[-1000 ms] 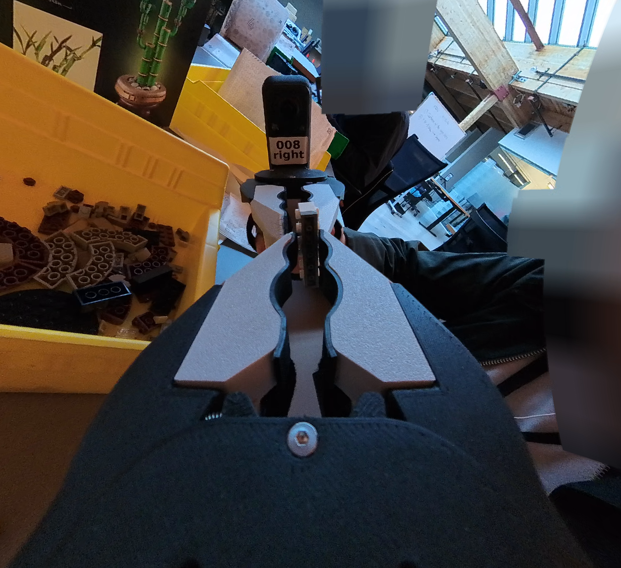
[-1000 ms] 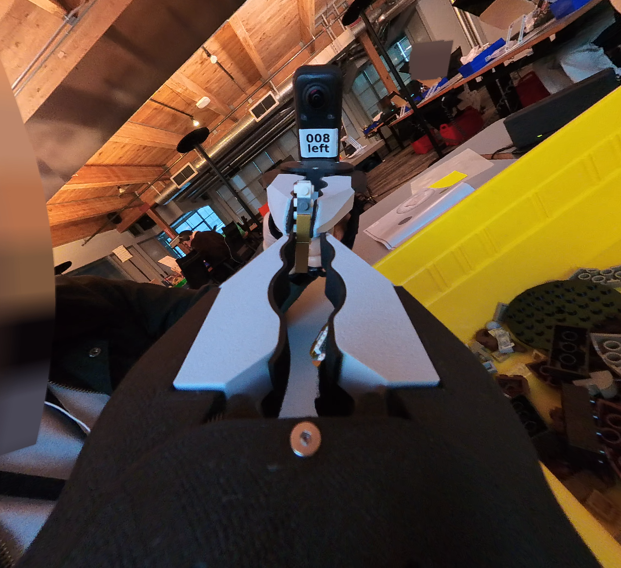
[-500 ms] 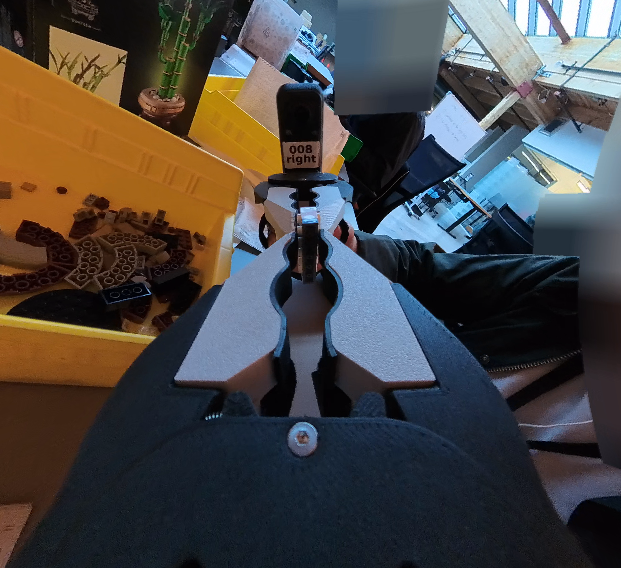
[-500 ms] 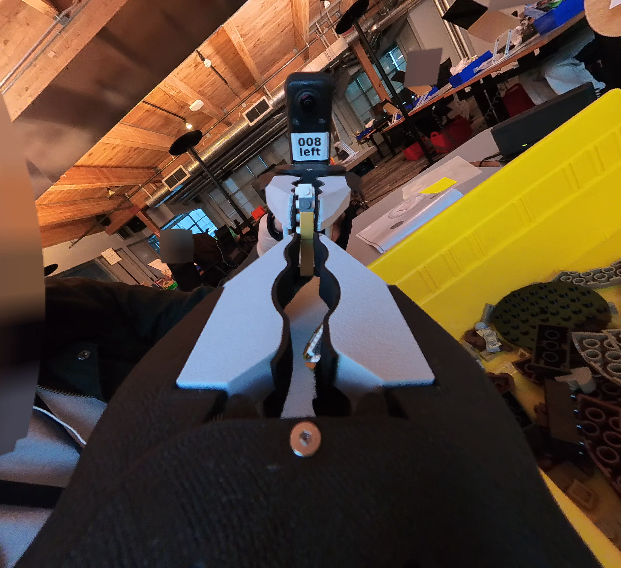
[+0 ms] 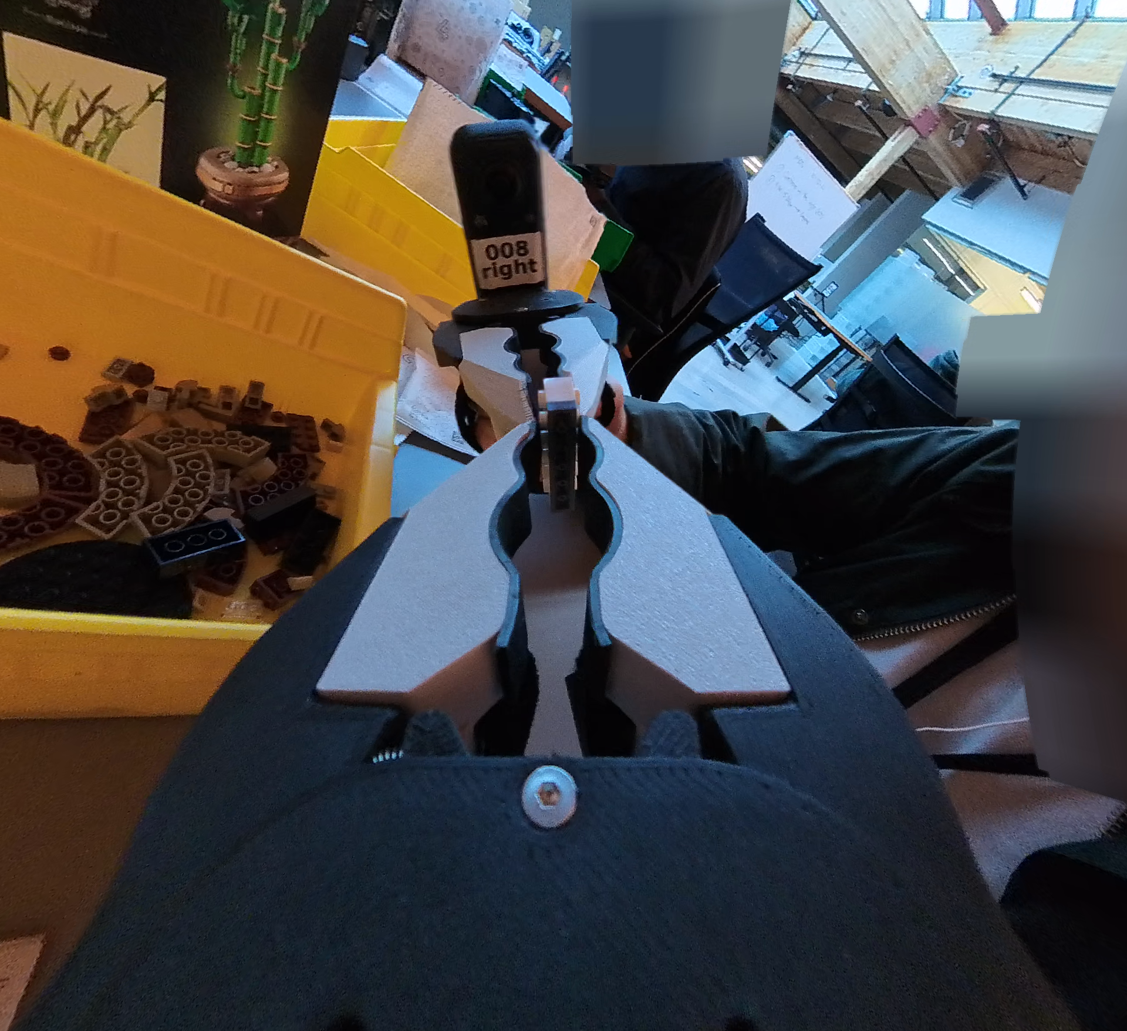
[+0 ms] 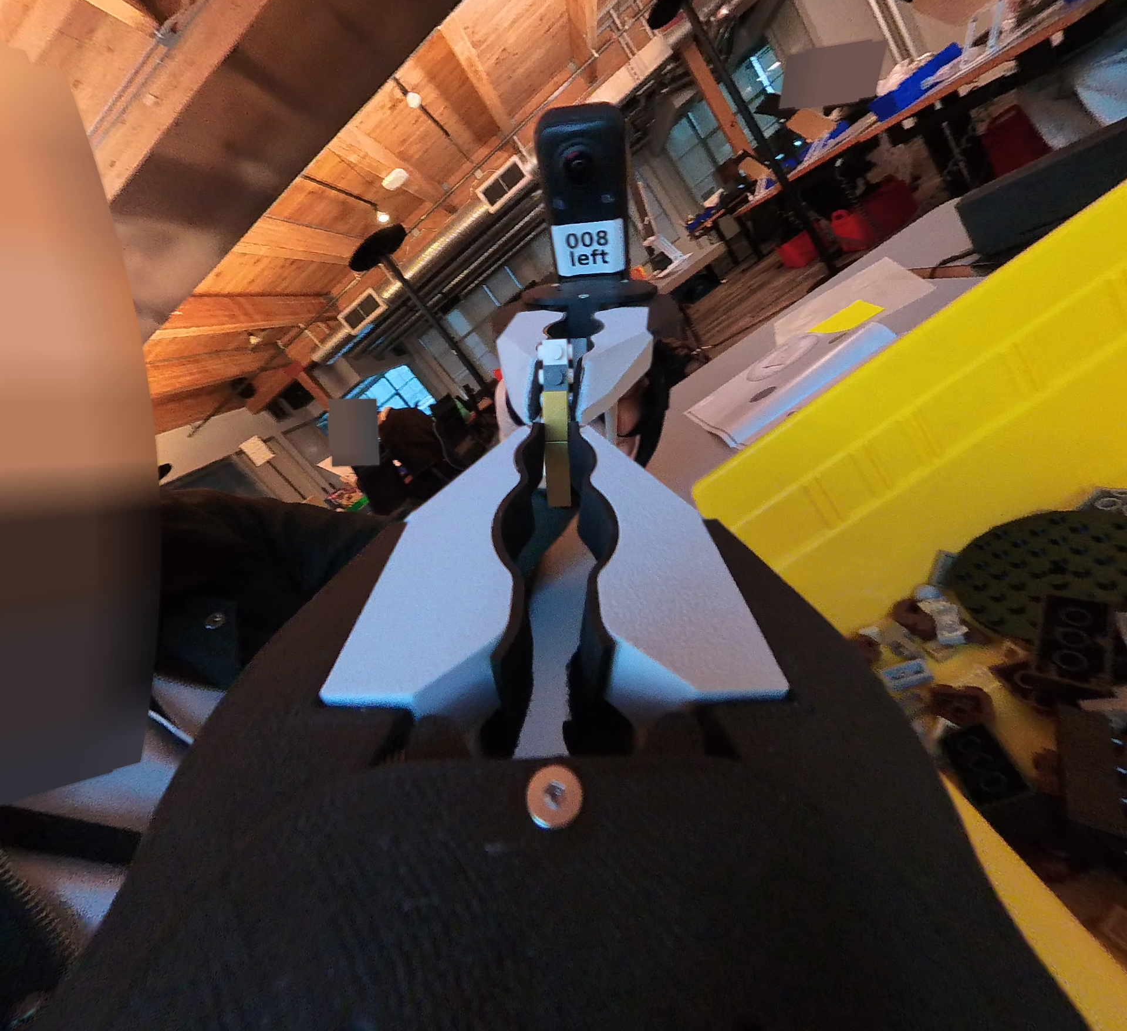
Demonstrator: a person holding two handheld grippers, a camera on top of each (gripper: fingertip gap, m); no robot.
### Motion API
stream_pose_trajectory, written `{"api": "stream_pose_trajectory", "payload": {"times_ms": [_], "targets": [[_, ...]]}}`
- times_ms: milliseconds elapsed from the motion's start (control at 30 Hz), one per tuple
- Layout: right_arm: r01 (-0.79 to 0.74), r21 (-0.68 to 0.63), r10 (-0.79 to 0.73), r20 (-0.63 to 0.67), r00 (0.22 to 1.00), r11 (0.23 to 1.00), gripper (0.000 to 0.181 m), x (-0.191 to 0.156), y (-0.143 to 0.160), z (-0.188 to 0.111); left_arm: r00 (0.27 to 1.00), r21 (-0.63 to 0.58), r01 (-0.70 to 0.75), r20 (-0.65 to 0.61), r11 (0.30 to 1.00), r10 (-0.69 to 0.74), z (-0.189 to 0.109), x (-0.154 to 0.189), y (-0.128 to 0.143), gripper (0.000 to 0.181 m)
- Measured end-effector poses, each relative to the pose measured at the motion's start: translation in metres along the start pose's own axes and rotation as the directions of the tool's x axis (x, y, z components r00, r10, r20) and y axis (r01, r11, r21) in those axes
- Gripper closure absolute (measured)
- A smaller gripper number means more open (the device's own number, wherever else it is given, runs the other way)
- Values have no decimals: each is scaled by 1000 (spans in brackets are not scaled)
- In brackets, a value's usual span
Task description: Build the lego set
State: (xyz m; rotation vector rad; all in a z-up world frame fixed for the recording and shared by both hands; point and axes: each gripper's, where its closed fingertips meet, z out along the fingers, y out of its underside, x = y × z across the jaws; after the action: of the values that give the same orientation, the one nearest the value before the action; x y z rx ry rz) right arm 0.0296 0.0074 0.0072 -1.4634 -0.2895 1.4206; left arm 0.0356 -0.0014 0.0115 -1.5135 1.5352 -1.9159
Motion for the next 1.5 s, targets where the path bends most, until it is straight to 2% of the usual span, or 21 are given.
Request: {"api": "stream_pose_trajectory", "payload": {"times_ms": [200,300,400,467,567,633,667,700,733,767,800,833,900,967,1033,1100,1133,1300,1400,1500], "targets": [[-66,10,64,105,992,998,176,-13,-1,1,998,8,-16,-68,1000,17,0,12,-2,172],[-120,14,116,144,983,993,176,-16,-2,1,996,12,-19,-86,1000,20,-1,15,-2,173],[-215,41,199,238,951,976,176,-24,-8,-1,995,2,-28,-96,1000,28,0,16,-1,173],[-208,38,195,220,956,977,172,-20,-7,-1,996,-5,-38,-76,999,37,1,13,1,173],[-126,52,115,167,979,991,176,-16,-9,-4,997,13,-11,-82,1000,12,0,11,-1,173],[-40,100,36,39,999,994,177,-1,-16,-9,1000,14,3,-27,1000,-2,-3,0,-1,172],[40,92,-30,-107,994,995,176,19,-16,-14,1000,13,8,-3,1000,-8,-5,-5,0,172],[131,41,-114,-290,950,991,176,43,-14,-23,1000,7,24,16,1000,-24,-6,-10,1,172],[203,-45,-201,-455,867,978,176,66,-12,-34,998,-3,48,47,999,-47,-8,-16,3,172],[245,-136,-280,-545,791,960,174,80,-9,-42,995,-17,66,80,998,-64,-9,-23,6,172],[261,-198,-328,-589,738,945,167,87,-7,-46,993,-26,75,93,997,-72,-10,-26,8,172],[271,-208,-341,-617,710,940,157,89,-9,-48,992,-22,86,94,996,-84,-10,-28,8,172],[288,-155,-319,-633,706,945,155,85,-15,-49,989,-2,114,95,993,-114,-11,-30,6,172],[312,-74,-291,-609,738,947,157,75,-25,-49,987,19,126,97,992,-127,-12,-32,4,171],[305,-2,-264,-510,819,952,153,58,-30,-41,987,39,127,94,991,-130,-13,-32,1,171],[200,32,-177,-351,920,979,146,42,-21,-25,989,49,117,89,992,-121,-13,-31,-1,172],[143,25,-129,-303,944,989,144,40,-15,-19,990,52,109,86,993,-113,-13,-29,-2,171],[50,-40,-56,-172,984,998,147,29,9,1,996,50,70,58,996,-73,-7,-19,-4,172],[60,-60,-66,-93,993,996,176,14,12,4,997,51,55,51,997,-58,-4,-17,-4,172],[54,-36,-57,-79,995,998,177,9,6,2,999,99,42,23,994,-44,-3,-12,-10,171]]}}
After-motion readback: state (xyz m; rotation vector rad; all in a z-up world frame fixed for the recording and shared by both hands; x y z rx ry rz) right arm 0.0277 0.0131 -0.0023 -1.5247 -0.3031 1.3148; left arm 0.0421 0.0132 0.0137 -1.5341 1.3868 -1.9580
